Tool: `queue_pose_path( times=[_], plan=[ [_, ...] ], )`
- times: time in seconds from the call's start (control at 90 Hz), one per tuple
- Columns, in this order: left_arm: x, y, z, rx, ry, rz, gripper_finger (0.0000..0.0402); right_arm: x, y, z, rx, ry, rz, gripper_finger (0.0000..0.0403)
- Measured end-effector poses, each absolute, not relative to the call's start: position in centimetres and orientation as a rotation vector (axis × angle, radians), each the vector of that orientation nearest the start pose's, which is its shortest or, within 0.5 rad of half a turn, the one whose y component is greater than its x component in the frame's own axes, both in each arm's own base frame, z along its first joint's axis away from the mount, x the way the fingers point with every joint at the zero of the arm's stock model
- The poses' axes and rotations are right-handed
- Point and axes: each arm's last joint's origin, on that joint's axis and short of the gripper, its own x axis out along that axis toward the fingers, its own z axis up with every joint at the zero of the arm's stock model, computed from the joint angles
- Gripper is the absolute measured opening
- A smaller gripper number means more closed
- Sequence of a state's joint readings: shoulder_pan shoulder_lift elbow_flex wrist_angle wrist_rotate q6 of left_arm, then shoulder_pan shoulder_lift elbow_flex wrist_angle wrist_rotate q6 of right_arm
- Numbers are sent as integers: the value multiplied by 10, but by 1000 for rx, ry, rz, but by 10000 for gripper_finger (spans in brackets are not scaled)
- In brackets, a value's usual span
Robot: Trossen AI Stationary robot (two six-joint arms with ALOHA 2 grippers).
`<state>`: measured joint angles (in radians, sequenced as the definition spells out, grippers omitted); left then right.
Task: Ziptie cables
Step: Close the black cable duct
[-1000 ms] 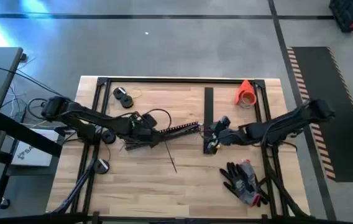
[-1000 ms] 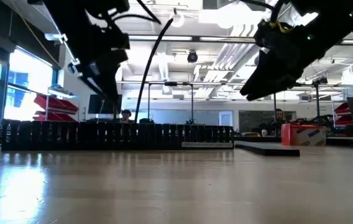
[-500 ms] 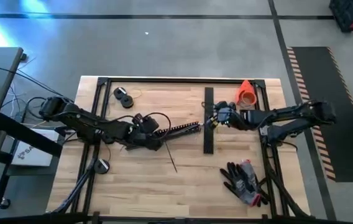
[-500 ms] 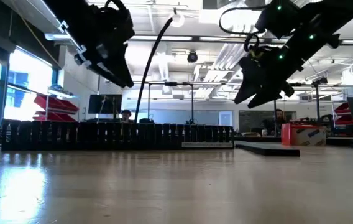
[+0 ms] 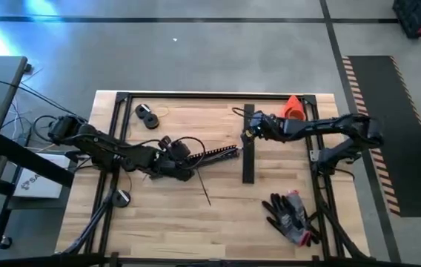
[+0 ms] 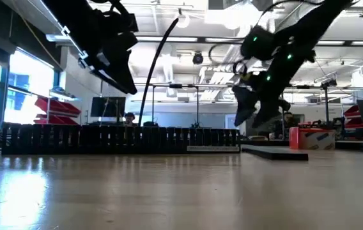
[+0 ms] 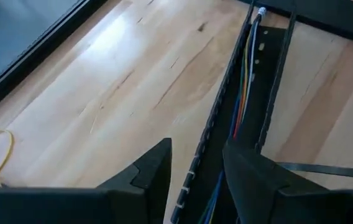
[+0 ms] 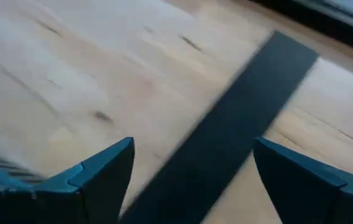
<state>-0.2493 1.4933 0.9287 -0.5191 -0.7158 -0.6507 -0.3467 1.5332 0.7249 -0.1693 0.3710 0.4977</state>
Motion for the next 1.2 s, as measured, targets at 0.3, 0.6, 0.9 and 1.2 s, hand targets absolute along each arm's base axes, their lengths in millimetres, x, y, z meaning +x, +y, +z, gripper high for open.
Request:
queue_pose_path(
  times=[0.3, 0.6, 0.9, 1.2],
  plan=[
    [277, -51, 207, -100, 770, 704, 129, 277, -130, 106, 511, 829, -1062, 334],
    [276, -51, 207, -92, 776, 701, 129, 270, -134, 84, 516, 884, -996, 248],
    [276, -53, 207, -90, 786, 684, 129, 264, -127, 95, 452, 933, -890, 204],
    [276, -53, 206, -80, 792, 676, 129, 250, -116, 149, 407, 876, -737, 203]
  ],
)
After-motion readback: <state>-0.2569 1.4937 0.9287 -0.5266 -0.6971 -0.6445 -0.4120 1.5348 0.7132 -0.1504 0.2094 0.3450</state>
